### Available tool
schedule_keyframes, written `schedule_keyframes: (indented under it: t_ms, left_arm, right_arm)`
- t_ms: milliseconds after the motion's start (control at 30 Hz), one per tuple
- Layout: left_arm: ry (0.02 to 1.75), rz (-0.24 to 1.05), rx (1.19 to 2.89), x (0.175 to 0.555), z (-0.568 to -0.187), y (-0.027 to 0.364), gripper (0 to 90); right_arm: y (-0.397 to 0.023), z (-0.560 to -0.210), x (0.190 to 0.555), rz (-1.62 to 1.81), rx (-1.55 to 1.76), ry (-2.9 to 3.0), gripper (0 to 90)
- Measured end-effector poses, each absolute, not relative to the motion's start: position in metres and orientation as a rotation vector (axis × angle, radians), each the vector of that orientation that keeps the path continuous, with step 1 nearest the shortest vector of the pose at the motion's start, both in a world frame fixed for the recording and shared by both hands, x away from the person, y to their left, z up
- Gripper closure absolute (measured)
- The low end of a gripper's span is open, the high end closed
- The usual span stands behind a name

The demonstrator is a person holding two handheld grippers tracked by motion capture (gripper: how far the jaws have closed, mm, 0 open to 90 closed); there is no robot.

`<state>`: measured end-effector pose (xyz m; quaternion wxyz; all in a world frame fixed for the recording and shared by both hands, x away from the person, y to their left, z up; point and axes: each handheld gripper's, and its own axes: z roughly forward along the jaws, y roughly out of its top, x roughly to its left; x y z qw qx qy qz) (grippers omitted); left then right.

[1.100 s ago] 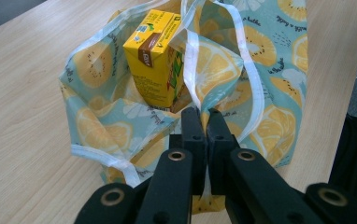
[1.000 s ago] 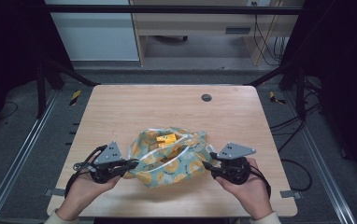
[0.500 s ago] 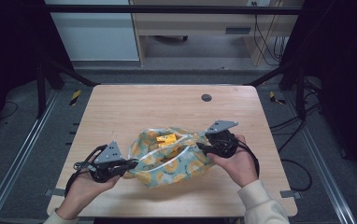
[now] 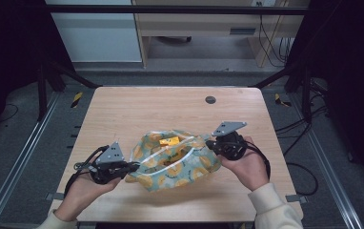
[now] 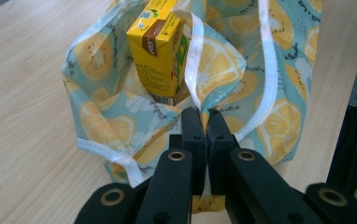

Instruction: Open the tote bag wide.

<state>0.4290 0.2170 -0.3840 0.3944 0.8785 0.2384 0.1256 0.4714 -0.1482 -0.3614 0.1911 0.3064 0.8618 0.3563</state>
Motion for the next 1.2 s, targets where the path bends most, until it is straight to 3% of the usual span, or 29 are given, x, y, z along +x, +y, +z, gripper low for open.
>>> schedule_keyframes:
  t_ms: [100,333,533,1033,1133,1200]
  left_arm:
    - [0.594,0.323,2.243,0.429,-0.380,0.216,89.1]
    - [0.561,0.308,2.320,0.429,-0.384,0.211,89.1]
    - [0.556,0.366,2.344,0.427,-0.397,0.207,89.1]
    - [0.597,0.320,2.429,0.433,-0.448,0.215,88.3]
    - [0.578,0.299,2.464,0.435,-0.454,0.215,85.6]
    - [0.593,0.313,2.438,0.434,-0.455,0.215,78.9]
  right_arm:
    - [-0.156,-0.346,0.457,1.047,0.831,2.393,90.0]
    - [-0.157,-0.346,0.433,1.081,0.786,2.420,90.0]
    - [-0.156,-0.370,0.411,1.071,0.785,2.463,90.0]
    - [-0.152,-0.436,0.400,0.962,0.854,2.558,90.0]
    - [-0.150,-0.442,0.402,0.947,0.865,2.569,89.1]
    - [-0.149,-0.440,0.404,0.948,0.878,2.576,81.7]
